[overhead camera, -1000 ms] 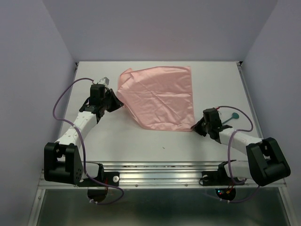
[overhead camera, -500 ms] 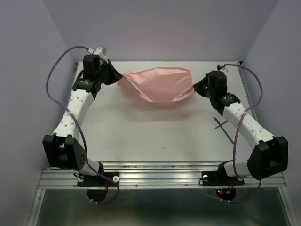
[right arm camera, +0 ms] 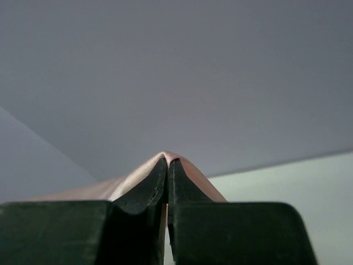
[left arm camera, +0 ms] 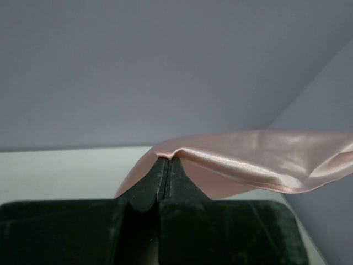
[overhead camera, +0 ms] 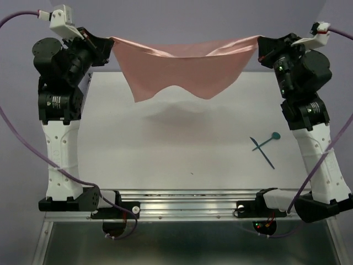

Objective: Fold the napkin into a case and place the utensils inside
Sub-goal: Flatten out the napkin at the center of the board.

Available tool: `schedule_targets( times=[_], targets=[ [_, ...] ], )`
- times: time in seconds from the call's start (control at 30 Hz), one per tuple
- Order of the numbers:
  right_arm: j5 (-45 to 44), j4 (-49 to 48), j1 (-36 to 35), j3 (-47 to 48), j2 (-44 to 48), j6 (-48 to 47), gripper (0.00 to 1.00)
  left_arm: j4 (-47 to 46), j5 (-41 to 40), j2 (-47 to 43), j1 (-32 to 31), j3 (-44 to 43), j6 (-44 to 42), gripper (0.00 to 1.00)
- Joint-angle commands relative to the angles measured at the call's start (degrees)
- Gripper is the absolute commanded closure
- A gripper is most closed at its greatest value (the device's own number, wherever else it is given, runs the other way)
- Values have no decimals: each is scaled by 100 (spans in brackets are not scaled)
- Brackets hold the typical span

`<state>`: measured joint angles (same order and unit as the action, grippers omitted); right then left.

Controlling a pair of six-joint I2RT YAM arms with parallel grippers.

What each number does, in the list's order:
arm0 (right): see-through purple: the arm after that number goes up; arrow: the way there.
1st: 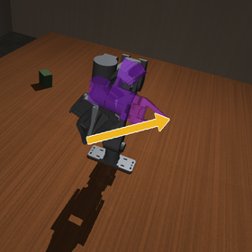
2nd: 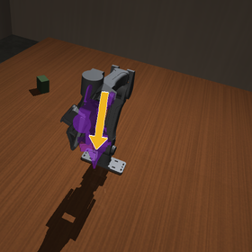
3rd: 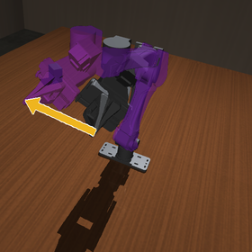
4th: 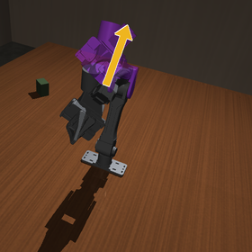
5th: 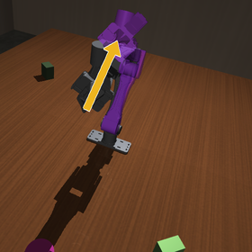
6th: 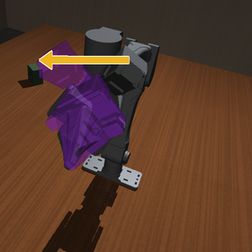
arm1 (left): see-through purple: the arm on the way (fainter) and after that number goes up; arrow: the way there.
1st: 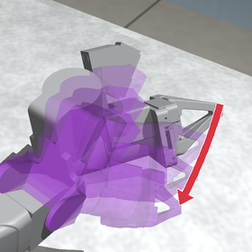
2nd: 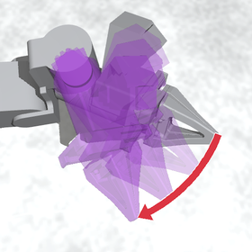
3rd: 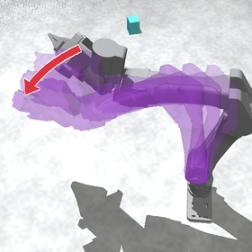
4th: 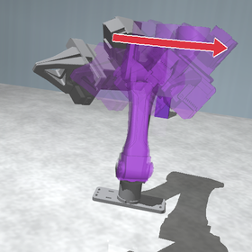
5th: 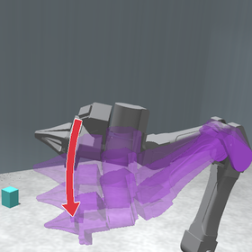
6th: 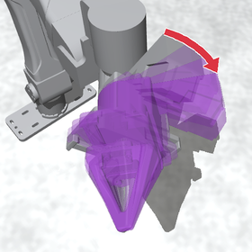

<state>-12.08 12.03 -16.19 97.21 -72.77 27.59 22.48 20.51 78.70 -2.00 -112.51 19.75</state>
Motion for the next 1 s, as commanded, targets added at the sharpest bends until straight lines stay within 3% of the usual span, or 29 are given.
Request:
schedule_targets(
  times=[0.0,0.27,0.5,0.73,0.97],
  targets=[
    [-155,-43,28,377,683,-395,99,-393,163,-829,50,-26,-234,100],
    [-146,132,28,237,1607,-272,99,-139,287,-1822,51,308,-252,100],
    [-575,572,28,-517,2092,-184,99,142,86,-2350,51,1274,-366,100],
    [-787,739,28,-1529,1513,-255,99,213,-363,-1876,51,2768,-463,100],
    [-708,204,28,-2040,-66,-368,99,-471,-584,-876,51,3832,-349,100]
  ],
)
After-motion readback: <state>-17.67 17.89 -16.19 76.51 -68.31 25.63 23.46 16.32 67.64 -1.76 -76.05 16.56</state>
